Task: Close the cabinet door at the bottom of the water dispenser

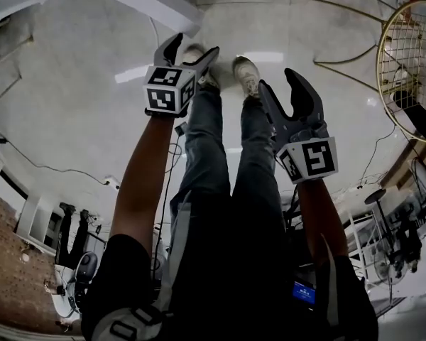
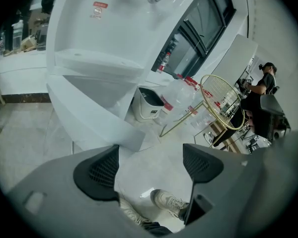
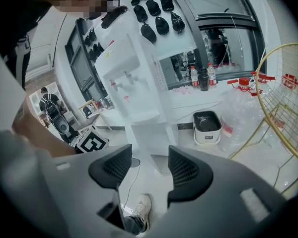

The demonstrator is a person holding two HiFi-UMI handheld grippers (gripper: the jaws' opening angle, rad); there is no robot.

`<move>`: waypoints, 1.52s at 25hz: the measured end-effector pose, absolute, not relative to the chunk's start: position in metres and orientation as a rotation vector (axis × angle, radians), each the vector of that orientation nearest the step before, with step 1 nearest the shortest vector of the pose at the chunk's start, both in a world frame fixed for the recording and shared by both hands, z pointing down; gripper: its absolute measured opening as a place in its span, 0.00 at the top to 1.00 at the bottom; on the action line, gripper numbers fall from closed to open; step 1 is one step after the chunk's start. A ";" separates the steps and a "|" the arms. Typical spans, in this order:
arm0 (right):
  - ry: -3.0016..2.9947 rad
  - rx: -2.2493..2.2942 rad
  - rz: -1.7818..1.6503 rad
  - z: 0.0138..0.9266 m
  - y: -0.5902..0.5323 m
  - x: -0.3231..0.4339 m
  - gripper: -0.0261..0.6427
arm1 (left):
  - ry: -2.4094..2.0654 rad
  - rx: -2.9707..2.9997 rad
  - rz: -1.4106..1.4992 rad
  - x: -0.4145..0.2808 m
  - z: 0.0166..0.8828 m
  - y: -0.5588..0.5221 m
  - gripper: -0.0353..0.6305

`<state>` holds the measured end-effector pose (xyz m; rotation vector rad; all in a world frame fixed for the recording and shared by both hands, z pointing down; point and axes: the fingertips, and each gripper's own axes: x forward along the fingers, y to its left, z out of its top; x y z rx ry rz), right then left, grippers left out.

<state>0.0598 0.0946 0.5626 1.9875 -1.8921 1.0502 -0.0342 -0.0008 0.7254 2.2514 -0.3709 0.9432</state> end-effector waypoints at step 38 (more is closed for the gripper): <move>-1.888 2.113 1.047 0.568 0.048 0.121 0.62 | -0.357 2.349 1.053 0.025 0.716 -0.032 0.35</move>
